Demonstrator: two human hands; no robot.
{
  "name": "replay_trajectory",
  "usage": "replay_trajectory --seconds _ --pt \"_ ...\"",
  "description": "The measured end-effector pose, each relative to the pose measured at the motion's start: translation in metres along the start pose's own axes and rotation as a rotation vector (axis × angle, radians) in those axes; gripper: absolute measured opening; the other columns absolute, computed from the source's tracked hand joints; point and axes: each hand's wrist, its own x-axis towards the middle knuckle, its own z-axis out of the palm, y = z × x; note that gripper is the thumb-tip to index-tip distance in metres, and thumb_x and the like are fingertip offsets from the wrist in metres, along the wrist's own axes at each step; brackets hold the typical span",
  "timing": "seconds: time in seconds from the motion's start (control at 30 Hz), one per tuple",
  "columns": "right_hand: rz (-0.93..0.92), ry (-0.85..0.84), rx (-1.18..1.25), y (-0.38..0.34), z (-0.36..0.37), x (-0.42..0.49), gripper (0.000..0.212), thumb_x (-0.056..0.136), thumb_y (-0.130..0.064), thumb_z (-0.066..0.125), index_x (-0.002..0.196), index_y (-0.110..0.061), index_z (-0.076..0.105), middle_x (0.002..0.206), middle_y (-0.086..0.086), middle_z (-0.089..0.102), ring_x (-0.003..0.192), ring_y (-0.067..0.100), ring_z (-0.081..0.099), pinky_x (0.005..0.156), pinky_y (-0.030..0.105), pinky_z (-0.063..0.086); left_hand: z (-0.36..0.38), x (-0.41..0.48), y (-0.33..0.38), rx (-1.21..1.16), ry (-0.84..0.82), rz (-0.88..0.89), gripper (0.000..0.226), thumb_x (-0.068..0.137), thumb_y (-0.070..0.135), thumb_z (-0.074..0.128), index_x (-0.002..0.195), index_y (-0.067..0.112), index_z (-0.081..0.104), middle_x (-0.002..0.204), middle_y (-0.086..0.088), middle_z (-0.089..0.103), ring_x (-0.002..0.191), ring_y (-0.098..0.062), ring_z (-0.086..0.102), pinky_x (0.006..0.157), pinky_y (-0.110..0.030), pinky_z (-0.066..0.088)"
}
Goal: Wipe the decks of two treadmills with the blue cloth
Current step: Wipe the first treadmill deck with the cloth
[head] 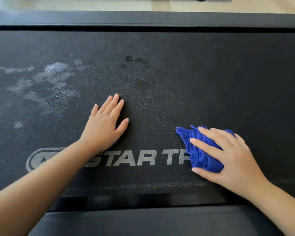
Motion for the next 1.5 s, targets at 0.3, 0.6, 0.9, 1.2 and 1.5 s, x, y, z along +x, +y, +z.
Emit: replay_trajectory --seconds 0.3,0.6,0.9,1.2,1.5 --pt "-0.179 -0.054 -0.006 -0.095 0.038 0.057 0.063 0.070 -0.068 0.046 0.121 -0.034 0.061 0.135 -0.002 0.053 0.120 0.027 0.053 0.092 0.063 0.037 -0.030 0.015 -0.015 0.135 0.210 0.056 0.058 0.086 0.032 0.033 0.134 0.000 0.042 0.147 -0.018 0.030 0.138 -0.036 0.019 0.102 -0.063 0.020" --pt "-0.132 0.002 0.010 -0.054 0.053 0.136 0.065 0.070 -0.068 0.044 0.119 -0.031 0.063 0.130 0.002 0.058 0.111 0.030 0.058 0.085 0.061 0.044 -0.015 0.089 -0.032 -0.006 0.051 -0.164 0.055 0.098 0.030 0.033 0.147 0.010 0.017 0.156 -0.004 0.004 0.143 -0.020 -0.002 0.112 -0.049 0.002" --pt "-0.038 -0.031 0.035 -0.013 0.080 0.275 0.067 0.072 -0.072 0.051 0.130 -0.039 0.052 0.142 -0.007 0.045 0.126 0.023 0.042 0.098 0.054 0.030 -0.007 0.093 -0.033 0.022 0.045 -0.205 0.067 0.090 0.051 0.017 0.147 0.015 0.014 0.156 0.001 0.001 0.142 -0.014 -0.005 0.113 -0.047 0.002" --pt "-0.039 -0.123 0.015 0.019 0.106 0.414 0.064 0.078 -0.067 0.053 0.136 -0.041 0.042 0.148 -0.008 0.034 0.132 0.022 0.032 0.103 0.051 0.026 -0.011 0.091 -0.034 -0.031 0.028 -0.222 0.077 0.080 0.056 0.005 0.148 0.019 0.013 0.154 0.009 -0.006 0.139 -0.006 -0.016 0.111 -0.038 -0.007" --pt "-0.054 -0.046 0.058 0.016 0.100 0.388 0.069 0.070 -0.074 0.049 0.125 -0.035 0.057 0.135 -0.004 0.049 0.122 0.024 0.043 0.098 0.050 0.029 -0.014 0.091 -0.034 -0.029 0.012 -0.231 0.076 0.080 0.057 0.007 0.148 0.023 0.009 0.153 0.013 -0.010 0.138 -0.003 -0.019 0.111 -0.035 -0.010"
